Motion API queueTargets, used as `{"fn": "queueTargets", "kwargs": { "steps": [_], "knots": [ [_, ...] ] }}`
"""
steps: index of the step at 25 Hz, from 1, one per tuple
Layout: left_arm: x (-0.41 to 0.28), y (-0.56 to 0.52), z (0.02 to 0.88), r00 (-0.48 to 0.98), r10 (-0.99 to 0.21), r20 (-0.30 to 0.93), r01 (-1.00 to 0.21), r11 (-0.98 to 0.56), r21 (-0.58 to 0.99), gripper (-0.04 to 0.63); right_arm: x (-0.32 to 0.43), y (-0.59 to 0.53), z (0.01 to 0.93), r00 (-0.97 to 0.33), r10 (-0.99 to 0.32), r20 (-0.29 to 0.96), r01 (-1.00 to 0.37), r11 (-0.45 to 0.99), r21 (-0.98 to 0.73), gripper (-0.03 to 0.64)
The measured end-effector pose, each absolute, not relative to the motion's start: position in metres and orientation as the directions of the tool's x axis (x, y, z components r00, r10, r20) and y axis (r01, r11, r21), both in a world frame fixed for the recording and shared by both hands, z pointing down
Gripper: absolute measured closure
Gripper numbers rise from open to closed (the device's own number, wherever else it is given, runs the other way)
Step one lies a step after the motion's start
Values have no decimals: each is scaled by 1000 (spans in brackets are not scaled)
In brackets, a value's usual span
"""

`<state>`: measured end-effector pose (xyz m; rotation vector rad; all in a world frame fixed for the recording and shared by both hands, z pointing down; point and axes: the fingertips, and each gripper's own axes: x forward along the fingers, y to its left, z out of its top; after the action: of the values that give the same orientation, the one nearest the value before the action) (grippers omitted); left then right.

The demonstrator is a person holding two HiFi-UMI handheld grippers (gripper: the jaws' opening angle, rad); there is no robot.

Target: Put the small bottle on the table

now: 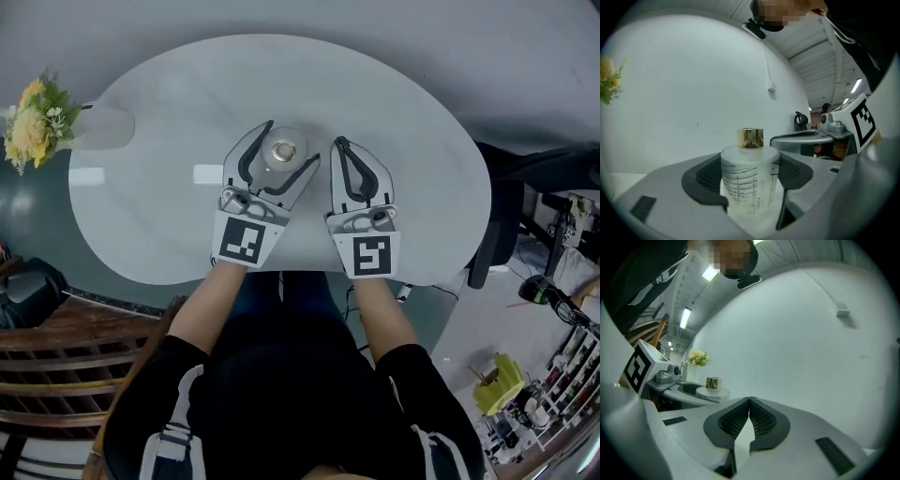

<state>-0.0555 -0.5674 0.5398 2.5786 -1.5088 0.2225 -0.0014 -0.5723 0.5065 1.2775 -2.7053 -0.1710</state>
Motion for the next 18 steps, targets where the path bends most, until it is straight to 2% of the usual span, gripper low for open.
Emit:
{"fn": "queueTargets", "kwargs": {
  "steps": [6, 18],
  "knots": [
    [-54, -580, 564, 488, -845, 219, -871, -488, 59, 259, -5, -582, 527, -634, -767, 99, -751, 641, 158, 594],
    [-49, -594, 608, 486, -831, 271, -869, -493, 48, 259, -2, -591, 579, -610, -758, 232, -757, 643, 111, 594]
  ]
}}
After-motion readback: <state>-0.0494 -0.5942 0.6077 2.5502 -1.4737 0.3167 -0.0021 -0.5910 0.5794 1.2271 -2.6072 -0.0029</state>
